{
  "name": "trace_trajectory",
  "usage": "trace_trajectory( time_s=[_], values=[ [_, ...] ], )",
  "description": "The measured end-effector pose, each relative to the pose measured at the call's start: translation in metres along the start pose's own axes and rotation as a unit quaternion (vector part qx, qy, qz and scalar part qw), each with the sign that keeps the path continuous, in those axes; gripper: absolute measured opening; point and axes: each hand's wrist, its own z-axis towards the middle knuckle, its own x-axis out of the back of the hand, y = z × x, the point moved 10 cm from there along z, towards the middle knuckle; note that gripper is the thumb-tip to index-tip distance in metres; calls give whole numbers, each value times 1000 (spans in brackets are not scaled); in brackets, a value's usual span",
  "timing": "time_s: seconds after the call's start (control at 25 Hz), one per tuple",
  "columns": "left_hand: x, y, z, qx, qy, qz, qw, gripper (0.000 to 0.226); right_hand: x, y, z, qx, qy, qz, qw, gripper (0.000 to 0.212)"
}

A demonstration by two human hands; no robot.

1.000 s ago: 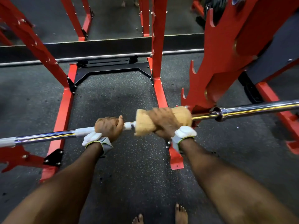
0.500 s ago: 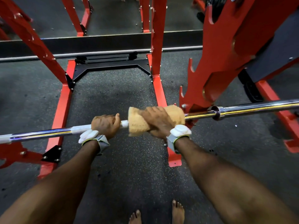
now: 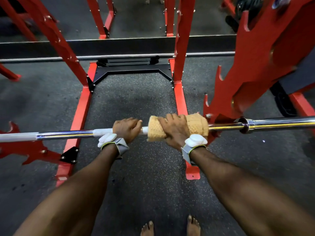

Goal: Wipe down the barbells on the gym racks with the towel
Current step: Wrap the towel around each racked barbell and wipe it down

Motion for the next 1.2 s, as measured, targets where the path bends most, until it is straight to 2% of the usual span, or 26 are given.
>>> trace_trajectory(
  time_s=[0.08, 0.16, 0.24, 0.32, 0.4, 0.48, 0.56, 0.68, 0.8, 0.88, 0.92, 1.0, 1.04, 1.08, 1.12, 1.2],
  values=[
    [4, -5, 1, -3, -9, -112, 994, 45, -5, -29, 14, 38, -24, 22, 999, 75],
    [17, -20, -3, -15, -11, -150, 989, 47, -8, -26, 16, 85, -10, 68, 994, 80],
    [27, -52, -12, 11, -25, -116, 993, 54, -14, 2, 8, 100, -15, 96, 990, 78],
    [34, -84, -26, 47, -23, -79, 996, 60, -13, 13, 1, 52, -22, 44, 997, 72],
    [32, -99, -37, 60, -27, -51, 997, 63, -5, -17, 9, 17, -26, -8, 999, 73],
    [27, -97, -46, 32, -23, -42, 998, 63, -2, -70, 25, 33, -44, -12, 998, 80],
    [29, -94, -45, 23, -17, -35, 999, 67, 1, -93, 39, 63, -52, 9, 997, 79],
    [21, -101, -43, 39, -64, -26, 997, 80, 5, -65, 30, 96, -4, 96, 991, 77],
    [24, -97, -47, 40, -63, -19, 997, 84, 6, -28, 10, 23, 13, 39, 999, 82],
    [17, -100, -47, 43, -102, -22, 994, 83, 3, -46, 17, -4, -73, -11, 997, 82],
    [14, -101, -47, 46, -121, -23, 991, 79, -3, -62, 24, 2, -120, 6, 993, 85],
    [13, -101, -45, 48, -148, -27, 987, 73, -6, -88, 40, 9, -210, 123, 970, 99],
    [13, -102, -45, 49, -153, -32, 986, 77, -8, -96, 52, 6, -247, 188, 951, 101],
    [14, -102, -45, 47, -153, -37, 986, 83, -8, -102, 62, 5, -270, 223, 937, 101],
    [13, -103, -47, 47, -152, -40, 986, 88, -9, -110, 70, 7, -281, 212, 936, 100],
    [12, -103, -47, 49, -149, -43, 987, 82, -8, -126, 73, 10, -256, 122, 959, 97]
  ],
)
